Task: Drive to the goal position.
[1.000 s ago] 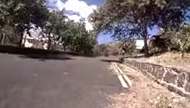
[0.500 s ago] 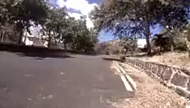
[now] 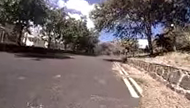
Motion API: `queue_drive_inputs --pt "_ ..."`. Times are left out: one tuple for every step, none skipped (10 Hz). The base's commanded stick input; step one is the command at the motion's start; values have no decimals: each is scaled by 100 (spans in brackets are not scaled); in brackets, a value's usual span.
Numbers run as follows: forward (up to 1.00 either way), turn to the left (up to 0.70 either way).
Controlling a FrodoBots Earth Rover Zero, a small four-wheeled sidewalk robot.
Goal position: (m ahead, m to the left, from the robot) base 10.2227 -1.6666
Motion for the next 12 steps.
queue_drive_inputs --pt "50 0" --pt "50 0" --pt "50 0" --pt "50 0" --pt "50 0" --pt "50 0" --pt "50 0" --pt "50 0" --pt "50 0" --pt "50 0" --pt "50 0" --pt "50 0"
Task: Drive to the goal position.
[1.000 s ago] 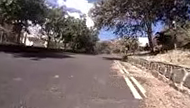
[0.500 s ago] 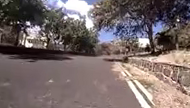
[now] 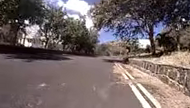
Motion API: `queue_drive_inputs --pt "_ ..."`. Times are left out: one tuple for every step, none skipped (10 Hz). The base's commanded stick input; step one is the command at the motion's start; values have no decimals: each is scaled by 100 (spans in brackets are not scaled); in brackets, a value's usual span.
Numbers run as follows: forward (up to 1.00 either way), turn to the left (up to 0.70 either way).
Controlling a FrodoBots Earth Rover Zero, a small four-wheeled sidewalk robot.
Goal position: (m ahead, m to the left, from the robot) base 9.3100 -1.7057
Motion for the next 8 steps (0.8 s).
queue_drive_inputs --pt "50 0" --pt "50 0" --pt "50 0" --pt "50 0" --pt "50 0" --pt "50 0" --pt "50 0" --pt "50 0"
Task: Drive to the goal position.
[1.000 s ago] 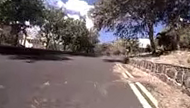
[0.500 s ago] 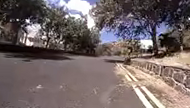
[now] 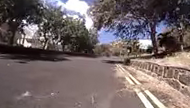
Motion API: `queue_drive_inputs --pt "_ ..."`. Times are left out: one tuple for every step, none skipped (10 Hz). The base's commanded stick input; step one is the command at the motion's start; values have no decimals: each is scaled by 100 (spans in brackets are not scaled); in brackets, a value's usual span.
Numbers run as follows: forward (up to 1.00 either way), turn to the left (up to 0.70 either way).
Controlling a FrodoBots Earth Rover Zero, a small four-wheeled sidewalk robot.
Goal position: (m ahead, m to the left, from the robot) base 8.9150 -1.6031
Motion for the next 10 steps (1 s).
queue_drive_inputs --pt "50 0" --pt "50 0" --pt "50 0" --pt "50 0" --pt "50 0" --pt "50 0" --pt "50 0" --pt "50 0" --pt "50 0" --pt "50 0"
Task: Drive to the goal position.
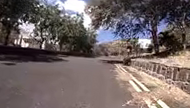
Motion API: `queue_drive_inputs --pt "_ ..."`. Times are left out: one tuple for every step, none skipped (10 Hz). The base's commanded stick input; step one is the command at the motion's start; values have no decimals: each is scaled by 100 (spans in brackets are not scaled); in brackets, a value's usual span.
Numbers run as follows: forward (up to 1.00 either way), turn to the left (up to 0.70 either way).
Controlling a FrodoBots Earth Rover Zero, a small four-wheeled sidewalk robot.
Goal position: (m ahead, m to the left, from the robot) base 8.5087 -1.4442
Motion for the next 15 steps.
queue_drive_inputs --pt "50 0" --pt "50 0" --pt "50 0" --pt "50 0" --pt "50 0" --pt "50 0" --pt "50 0" --pt "50 0" --pt "50 0" --pt "50 0" --pt "50 0" --pt "50 0" --pt "50 0" --pt "50 0" --pt "50 0"
